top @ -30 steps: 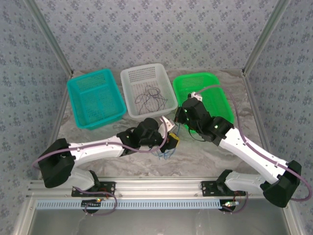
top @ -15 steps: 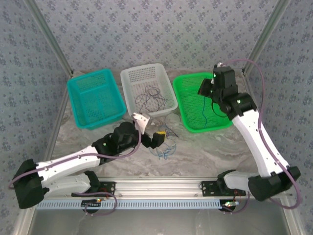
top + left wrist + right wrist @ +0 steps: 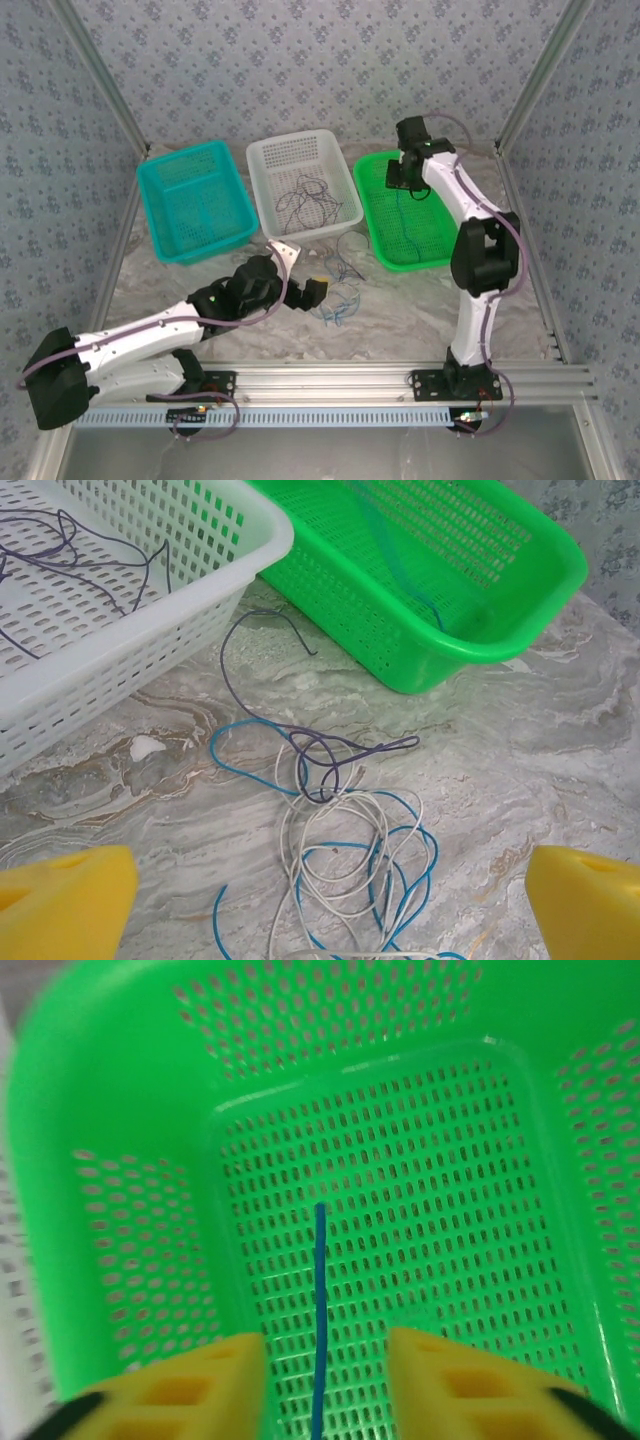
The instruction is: Untangle the cables
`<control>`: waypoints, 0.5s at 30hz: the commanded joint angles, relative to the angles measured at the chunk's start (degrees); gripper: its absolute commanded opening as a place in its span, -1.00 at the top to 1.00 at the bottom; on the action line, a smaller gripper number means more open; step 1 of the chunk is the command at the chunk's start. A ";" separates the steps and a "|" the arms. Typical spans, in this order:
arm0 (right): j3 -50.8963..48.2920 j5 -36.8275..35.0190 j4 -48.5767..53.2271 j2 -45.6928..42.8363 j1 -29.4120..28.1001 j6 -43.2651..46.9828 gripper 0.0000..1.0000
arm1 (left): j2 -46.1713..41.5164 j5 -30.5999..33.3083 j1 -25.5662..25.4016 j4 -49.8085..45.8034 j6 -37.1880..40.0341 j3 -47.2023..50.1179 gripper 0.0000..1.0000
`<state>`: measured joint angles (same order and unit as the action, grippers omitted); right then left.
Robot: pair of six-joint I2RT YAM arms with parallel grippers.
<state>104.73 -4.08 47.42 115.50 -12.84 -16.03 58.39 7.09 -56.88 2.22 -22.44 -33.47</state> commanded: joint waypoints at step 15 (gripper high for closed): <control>-19.85 7.34 -3.74 -26.57 -9.86 -2.43 -0.37 | 0.21 2.69 1.07 -1.71 -1.73 1.70 -0.99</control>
<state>90.39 -0.71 43.79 92.42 -19.20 -16.29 57.32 9.06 -56.23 1.04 -23.20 -32.40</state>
